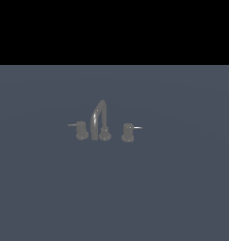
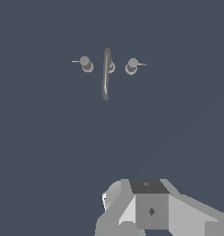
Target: Turn on the faucet by rotating a designated handle.
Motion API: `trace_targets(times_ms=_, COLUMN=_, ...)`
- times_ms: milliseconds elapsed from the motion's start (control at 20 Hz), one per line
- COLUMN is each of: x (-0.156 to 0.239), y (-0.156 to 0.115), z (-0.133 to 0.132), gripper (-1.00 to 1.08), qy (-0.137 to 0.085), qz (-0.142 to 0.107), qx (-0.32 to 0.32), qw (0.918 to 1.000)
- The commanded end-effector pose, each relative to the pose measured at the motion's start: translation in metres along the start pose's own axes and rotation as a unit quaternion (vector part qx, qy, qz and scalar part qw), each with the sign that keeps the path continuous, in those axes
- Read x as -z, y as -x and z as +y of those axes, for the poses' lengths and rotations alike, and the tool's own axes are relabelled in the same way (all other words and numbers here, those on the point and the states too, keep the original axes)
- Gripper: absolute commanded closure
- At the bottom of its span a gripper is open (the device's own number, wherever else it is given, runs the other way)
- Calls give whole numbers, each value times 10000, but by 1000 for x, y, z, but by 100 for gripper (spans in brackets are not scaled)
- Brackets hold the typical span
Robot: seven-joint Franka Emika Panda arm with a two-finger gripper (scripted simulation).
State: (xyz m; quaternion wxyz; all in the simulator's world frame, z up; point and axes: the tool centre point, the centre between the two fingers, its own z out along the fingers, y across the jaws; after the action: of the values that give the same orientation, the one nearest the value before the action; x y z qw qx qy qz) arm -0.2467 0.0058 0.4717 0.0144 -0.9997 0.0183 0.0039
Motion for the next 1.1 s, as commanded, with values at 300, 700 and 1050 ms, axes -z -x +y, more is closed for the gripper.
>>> trace_targets(times_ms=300, x=-32, y=-22, z=-12, gripper=108, qy=2, qz=8, qx=-621, qw=9981)
trace_targets(times_ms=700, x=-81, y=-60, z=-25, gripper=108, qy=3, qz=24, qx=-1582, qw=9874)
trace_targets(times_ms=1050, x=-126, y=-98, z=-30, gripper=108, qy=2, qz=39, qx=-2458, qw=9693)
